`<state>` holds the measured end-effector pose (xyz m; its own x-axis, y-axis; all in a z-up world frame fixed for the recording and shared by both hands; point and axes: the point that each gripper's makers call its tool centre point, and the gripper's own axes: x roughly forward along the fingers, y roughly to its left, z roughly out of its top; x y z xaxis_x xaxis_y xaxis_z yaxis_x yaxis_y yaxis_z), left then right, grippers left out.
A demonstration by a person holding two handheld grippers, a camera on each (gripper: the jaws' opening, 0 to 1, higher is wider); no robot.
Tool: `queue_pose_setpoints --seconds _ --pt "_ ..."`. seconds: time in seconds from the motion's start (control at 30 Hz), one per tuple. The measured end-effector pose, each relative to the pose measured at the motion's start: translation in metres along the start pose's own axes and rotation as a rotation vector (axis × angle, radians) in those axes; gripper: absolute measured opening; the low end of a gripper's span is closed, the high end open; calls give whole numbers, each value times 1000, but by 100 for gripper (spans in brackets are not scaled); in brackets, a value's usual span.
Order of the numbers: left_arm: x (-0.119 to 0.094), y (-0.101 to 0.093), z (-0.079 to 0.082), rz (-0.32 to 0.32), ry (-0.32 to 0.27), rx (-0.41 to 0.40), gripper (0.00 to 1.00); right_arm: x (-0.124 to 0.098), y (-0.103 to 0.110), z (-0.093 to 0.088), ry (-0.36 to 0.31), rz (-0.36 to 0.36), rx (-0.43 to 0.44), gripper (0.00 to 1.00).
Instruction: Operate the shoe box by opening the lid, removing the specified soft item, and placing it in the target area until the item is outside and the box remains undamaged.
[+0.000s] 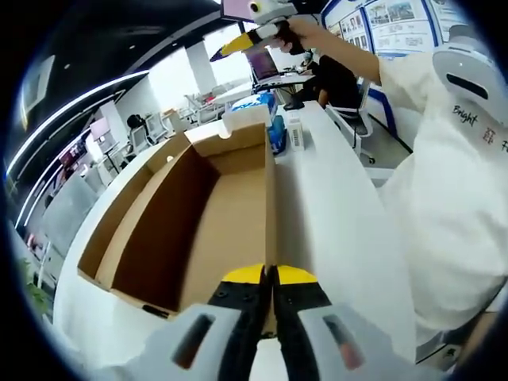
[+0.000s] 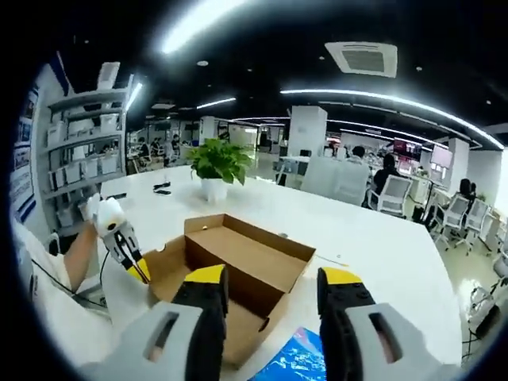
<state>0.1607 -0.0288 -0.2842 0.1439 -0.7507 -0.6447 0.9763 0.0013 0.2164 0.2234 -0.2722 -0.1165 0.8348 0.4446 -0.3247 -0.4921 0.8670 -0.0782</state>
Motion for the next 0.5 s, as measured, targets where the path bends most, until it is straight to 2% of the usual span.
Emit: queue_pose_setpoints --seconds 0.03,0.07,0.1,0.13,0.2,0.27,0.33,0.4,0.5 --pt "0 0 0 0 0 -3 3 3 -8 -6 46 -39 27 50" --pt "0 0 0 1 0 -4 3 8 -11 -5 42 -43 6 57" --pt "0 0 0 1 0 1 3 12 -15 -7 61 -39 13 58" --pt "0 0 0 2 -1 0 3 13 -16 -11 92 -39 67 53" --pt "0 0 0 2 -2 -1 3 16 -19 -10 94 -27 184 42" --pt "0 0 0 2 -2 0 3 21 -20 -4 86 3 274 39" --pt "0 0 0 1 -3 -2 3 26 -28 5 69 -24 268 38" --pt "0 0 1 2 -3 1 3 32 -31 9 85 -44 240 35" --pt "0 0 1 0 -3 -4 3 45 -43 20 114 -129 122 32"
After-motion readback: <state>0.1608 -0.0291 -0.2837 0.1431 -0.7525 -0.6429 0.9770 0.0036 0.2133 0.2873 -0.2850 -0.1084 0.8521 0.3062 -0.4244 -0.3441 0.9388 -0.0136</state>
